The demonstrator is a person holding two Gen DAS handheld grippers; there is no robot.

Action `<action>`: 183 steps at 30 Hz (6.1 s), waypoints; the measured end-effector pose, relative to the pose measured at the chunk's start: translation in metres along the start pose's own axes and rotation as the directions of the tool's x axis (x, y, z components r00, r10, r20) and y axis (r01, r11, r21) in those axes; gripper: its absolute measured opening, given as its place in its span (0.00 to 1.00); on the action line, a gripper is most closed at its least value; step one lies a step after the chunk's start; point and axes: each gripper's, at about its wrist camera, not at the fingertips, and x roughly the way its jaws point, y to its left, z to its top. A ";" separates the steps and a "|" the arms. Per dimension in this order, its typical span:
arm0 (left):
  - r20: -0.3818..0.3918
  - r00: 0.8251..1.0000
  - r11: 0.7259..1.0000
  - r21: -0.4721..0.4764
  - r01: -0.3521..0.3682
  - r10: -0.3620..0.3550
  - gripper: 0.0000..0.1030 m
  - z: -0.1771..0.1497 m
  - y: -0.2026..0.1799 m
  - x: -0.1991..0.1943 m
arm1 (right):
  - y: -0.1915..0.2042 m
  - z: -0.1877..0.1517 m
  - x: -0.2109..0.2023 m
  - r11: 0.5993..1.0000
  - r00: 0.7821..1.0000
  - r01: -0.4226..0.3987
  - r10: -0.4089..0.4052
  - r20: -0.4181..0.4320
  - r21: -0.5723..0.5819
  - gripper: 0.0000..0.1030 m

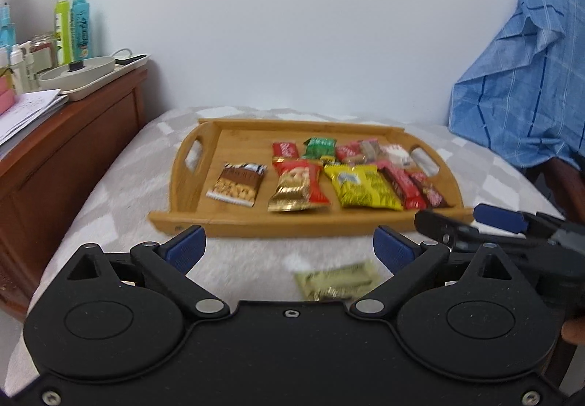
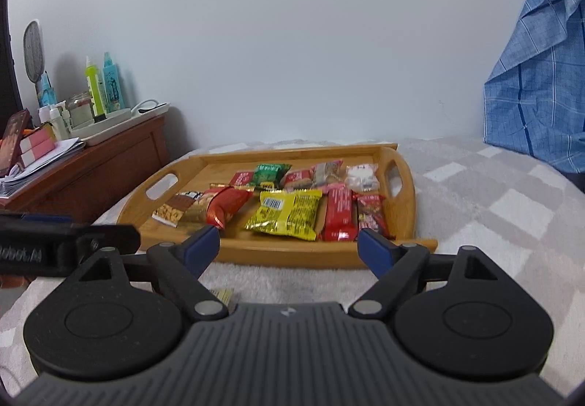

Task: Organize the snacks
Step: 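Move both open tools back to the remaining snacks on the blanket, then grasp the clear wrapped pastry with the left tool while the right tool grasps the gold bar, then carry the pastry and gold bar over the tray with both tools, then lower the pastry and gold bar into the tray and open both tools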

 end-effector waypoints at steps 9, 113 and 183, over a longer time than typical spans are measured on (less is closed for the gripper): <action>-0.031 0.989 0.986 -0.084 -0.145 0.143 0.89 -0.051 0.014 -0.027 | 0.013 -0.018 -0.004 0.999 0.998 -0.025 0.023 -0.051 -0.046 0.85; -0.032 0.999 1.000 0.001 0.004 -0.004 0.20 0.018 -0.006 0.043 | -0.021 0.038 0.008 0.997 0.986 -0.052 0.060 -0.156 0.052 0.32; -0.148 0.989 0.999 -0.053 -0.004 -0.004 0.22 0.108 0.095 0.247 | 0.064 0.097 0.269 0.953 0.909 -0.032 0.153 -0.388 0.301 0.37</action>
